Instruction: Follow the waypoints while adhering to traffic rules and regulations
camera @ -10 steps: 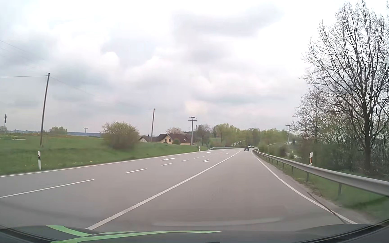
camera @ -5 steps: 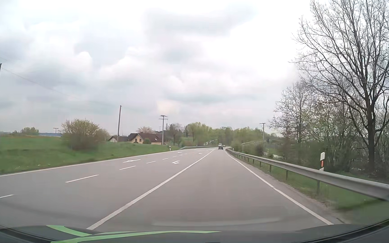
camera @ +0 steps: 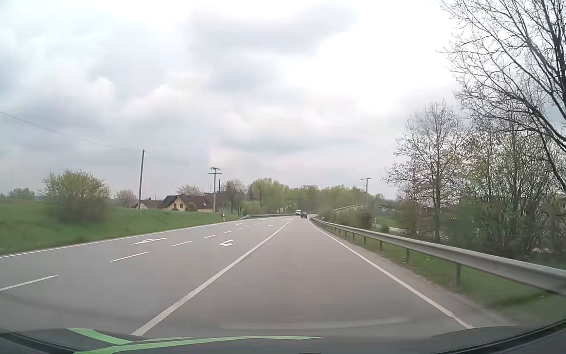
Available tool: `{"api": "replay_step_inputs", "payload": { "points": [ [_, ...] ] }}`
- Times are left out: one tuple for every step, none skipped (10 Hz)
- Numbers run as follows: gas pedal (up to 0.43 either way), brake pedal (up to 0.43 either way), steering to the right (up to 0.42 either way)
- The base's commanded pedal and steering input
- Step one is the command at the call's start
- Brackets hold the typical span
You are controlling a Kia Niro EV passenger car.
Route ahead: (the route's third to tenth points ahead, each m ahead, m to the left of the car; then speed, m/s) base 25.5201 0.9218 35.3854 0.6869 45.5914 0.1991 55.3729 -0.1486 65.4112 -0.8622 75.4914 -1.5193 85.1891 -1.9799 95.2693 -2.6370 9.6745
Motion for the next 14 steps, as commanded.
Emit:
{"api": "replay_step_inputs", "payload": {
  "points": [
    [0.449,0.000,0.026],
    [0.461,0.000,0.024],
    [0.461,0.000,0.023],
    [0.461,0.000,0.022],
    [0.461,0.000,0.019],
    [0.461,0.000,0.018],
    [0.461,0.000,0.014],
    [0.461,0.000,0.012],
    [0.461,0.000,0.010],
    [0.461,0.000,0.009],
    [0.461,0.000,0.008],
    [0.461,0.000,0.007],
    [0.461,0.000,0.005],
    [0.461,0.000,0.004]
  ]
}}
